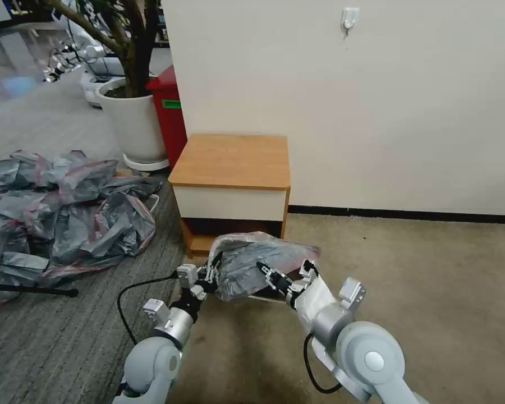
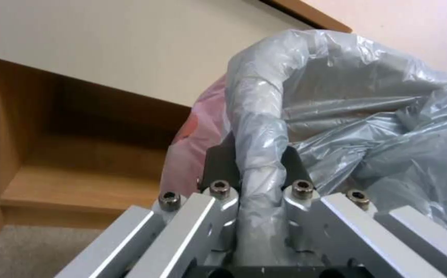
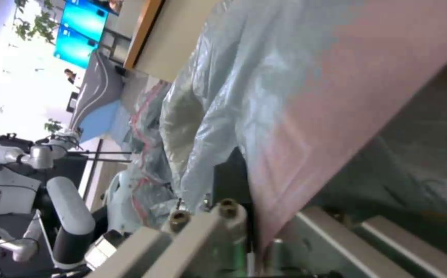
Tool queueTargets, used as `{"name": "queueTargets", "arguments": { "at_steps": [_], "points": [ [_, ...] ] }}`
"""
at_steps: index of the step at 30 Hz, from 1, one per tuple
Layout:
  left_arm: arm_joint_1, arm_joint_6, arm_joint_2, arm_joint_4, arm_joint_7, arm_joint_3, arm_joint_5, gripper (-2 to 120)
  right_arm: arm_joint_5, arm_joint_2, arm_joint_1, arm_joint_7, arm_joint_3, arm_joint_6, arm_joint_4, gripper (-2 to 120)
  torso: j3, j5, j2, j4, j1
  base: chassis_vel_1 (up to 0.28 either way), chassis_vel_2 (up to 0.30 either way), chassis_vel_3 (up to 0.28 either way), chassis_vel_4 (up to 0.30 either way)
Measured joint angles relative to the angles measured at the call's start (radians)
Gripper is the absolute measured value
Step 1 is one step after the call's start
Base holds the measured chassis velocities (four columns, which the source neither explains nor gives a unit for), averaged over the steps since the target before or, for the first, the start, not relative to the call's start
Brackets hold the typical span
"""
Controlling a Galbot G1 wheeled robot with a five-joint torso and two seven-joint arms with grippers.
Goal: Pick up the garbage bag from the table and place it over the trash can.
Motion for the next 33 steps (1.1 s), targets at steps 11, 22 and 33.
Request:
{"name": "queueTargets", "arguments": {
  "at_steps": [11,22,33],
  "points": [
    [-0.012,0.0,0.006,0.017,-0.006,-0.008,-0.005,5,-0.009,-0.004,-0.021,-0.022,0.002,0.041,0.003,0,0.0,0.0,0.0,0.0,0.0,0.0,0.0,0.0,0.0],
    [-0.052,0.0,0.01,0.043,-0.074,-0.012,-0.066,5,-0.011,-0.022,-0.057,-0.026,0.022,0.051,0.028,0,0.0,0.0,0.0,0.0,0.0,0.0,0.0,0.0,0.0],
    [-0.072,0.01,0.005,0.04,-0.174,-0.004,-0.164,5,-0.023,-0.027,-0.1,-0.027,0.036,0.061,0.037,0,0.0,0.0,0.0,0.0,0.0,0.0,0.0,0.0,0.0]
  ]
}}
